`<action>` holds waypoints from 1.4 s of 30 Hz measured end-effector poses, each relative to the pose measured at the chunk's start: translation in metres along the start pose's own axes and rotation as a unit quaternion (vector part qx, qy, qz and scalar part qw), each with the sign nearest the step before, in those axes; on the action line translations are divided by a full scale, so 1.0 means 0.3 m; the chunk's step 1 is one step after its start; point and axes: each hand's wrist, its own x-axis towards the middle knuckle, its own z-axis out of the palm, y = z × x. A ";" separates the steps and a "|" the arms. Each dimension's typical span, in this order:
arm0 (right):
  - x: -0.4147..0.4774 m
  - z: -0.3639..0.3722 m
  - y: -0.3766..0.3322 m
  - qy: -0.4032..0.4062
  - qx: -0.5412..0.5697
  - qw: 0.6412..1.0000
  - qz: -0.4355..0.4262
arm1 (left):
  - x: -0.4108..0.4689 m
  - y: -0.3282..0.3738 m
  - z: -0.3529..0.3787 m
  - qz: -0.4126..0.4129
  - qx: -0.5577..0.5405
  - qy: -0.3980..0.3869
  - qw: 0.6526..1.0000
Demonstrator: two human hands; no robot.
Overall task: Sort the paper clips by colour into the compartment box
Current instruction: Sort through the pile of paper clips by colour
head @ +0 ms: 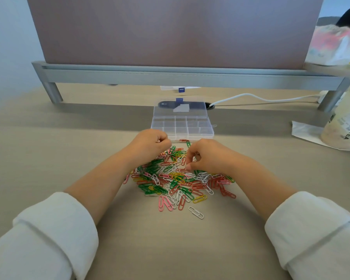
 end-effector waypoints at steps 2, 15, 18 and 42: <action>-0.005 -0.003 0.003 0.012 0.010 1.000 -0.006 | 0.001 -0.006 0.003 0.006 -0.026 0.020 0.999; -0.007 -0.014 0.010 -0.011 -0.004 1.000 -0.009 | -0.006 0.003 0.015 0.020 -0.024 -0.010 0.999; -0.004 -0.009 0.011 -0.013 -0.008 1.000 -0.013 | -0.009 0.009 0.026 0.011 -0.002 -0.041 0.999; 0.002 -0.004 0.019 0.021 0.125 0.992 0.024 | -0.006 0.018 0.012 -0.004 0.028 -0.063 0.998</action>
